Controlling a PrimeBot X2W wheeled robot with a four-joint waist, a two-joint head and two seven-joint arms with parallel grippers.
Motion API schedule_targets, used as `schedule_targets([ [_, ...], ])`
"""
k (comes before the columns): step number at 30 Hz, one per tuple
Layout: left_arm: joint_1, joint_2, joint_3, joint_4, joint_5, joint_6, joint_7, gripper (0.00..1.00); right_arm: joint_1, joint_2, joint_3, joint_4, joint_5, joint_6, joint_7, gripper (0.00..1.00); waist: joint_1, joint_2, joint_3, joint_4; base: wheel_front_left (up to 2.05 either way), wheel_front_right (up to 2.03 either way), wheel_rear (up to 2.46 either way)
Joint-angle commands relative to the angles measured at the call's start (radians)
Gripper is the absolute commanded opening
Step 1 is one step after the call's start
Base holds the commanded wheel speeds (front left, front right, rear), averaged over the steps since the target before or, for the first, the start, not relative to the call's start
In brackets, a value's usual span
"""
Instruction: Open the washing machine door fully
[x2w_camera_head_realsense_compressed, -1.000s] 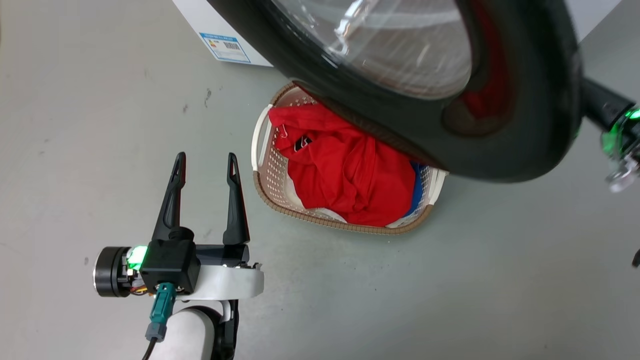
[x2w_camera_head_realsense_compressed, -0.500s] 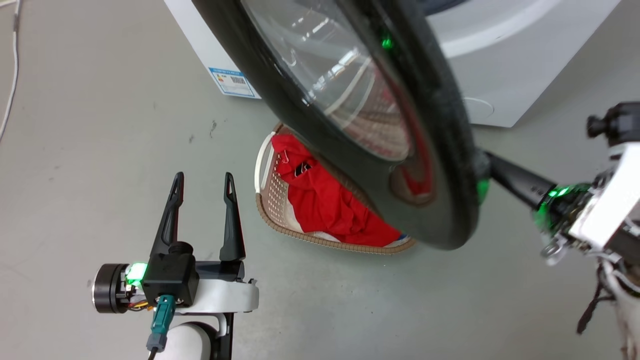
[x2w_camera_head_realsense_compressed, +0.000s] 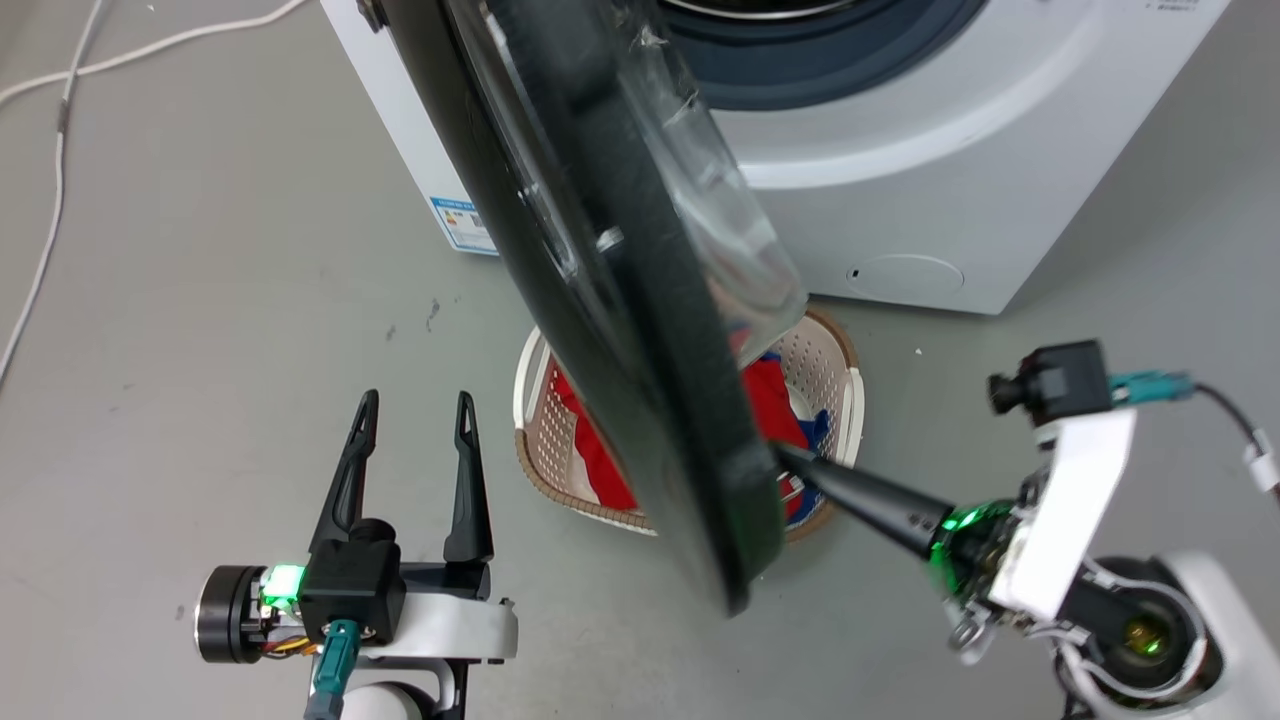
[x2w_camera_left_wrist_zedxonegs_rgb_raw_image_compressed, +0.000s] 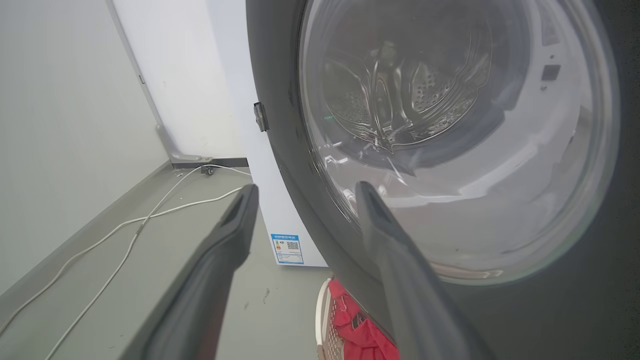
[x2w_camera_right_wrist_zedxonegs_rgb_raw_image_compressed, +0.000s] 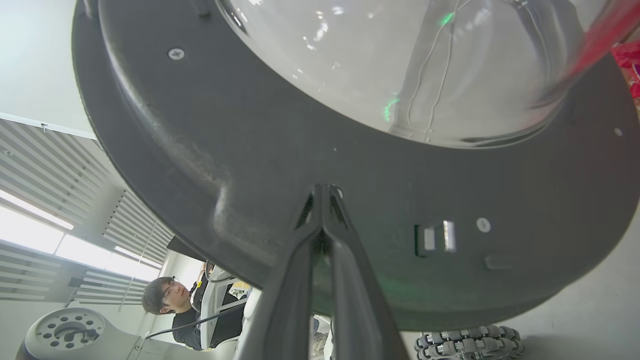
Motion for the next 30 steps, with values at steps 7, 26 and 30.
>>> schedule_targets([
  [7, 0.032, 0.007, -0.001, 0.003, 0.006, -0.004, -0.003, 1.0, 0.053, 0.056, 0.063, 0.025, -0.002, 0.003, -0.004, 0.0, 0.0001, 0.0, -0.042, 0.007, 0.0, 0.0, 0.0],
  [26, 0.093, 0.024, 0.012, 0.013, 0.002, 0.0, -0.003, 1.0, 0.142, 0.07, -0.043, -0.01, -0.066, 0.003, -0.258, 1.0, 0.0001, 0.0, -0.15, -0.016, 0.0, 0.0, 0.0],
  [30, 0.115, 0.028, 0.019, 0.01, 0.001, 0.001, -0.003, 1.0, 0.172, 0.055, -0.109, -0.052, -0.144, 0.003, -0.424, 1.0, 0.0001, 0.0, -0.181, -0.031, 0.0, 0.0, 0.0],
])
